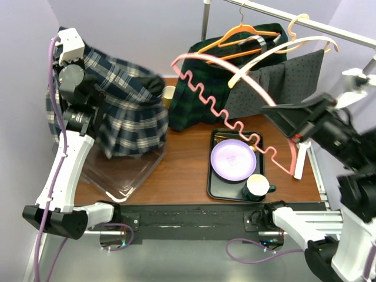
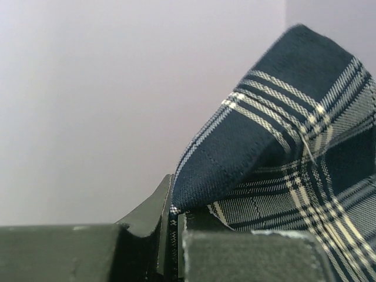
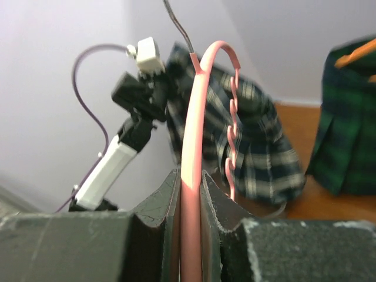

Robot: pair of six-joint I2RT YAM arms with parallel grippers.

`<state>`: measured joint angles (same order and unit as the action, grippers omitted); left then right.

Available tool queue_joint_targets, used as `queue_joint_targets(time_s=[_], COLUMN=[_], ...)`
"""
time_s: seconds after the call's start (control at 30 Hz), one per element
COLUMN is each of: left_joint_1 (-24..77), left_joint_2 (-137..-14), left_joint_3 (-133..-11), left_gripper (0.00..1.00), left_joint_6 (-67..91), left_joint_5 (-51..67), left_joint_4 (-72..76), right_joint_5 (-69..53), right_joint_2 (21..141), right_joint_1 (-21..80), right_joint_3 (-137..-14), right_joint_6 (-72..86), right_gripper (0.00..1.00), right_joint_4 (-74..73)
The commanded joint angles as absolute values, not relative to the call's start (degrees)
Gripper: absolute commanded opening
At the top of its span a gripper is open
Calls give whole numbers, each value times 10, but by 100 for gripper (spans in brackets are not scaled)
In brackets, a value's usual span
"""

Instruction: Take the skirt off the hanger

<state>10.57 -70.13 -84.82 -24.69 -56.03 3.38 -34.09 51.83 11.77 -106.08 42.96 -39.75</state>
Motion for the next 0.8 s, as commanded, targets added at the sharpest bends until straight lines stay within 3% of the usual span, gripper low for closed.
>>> queue_joint_targets(time_s=[0.0, 0.27, 0.63, 0.77], left_joint_1=[77, 76, 77, 77], left_joint_2=[-682, -640, -645, -650], left_joint_3=[-867, -922, -1069, -1080], left_gripper=[0, 0, 0, 0], left_joint_6=[-153, -55, -50, -89], left_joint_5=[-564, -407, -382, -435], left_joint_4=[-20, -101, -187, -185], right_joint_5=[-235, -255, -261, -259], right_joint_2=[496, 488, 483, 477], right_joint_1=[116, 116, 117, 117], right_joint_3=[-1139, -1106, -1087, -1078], right_joint_6=[399, 397, 396, 396], right_gripper=[0, 0, 0, 0], right_joint_4=[-374, -365, -352, -352])
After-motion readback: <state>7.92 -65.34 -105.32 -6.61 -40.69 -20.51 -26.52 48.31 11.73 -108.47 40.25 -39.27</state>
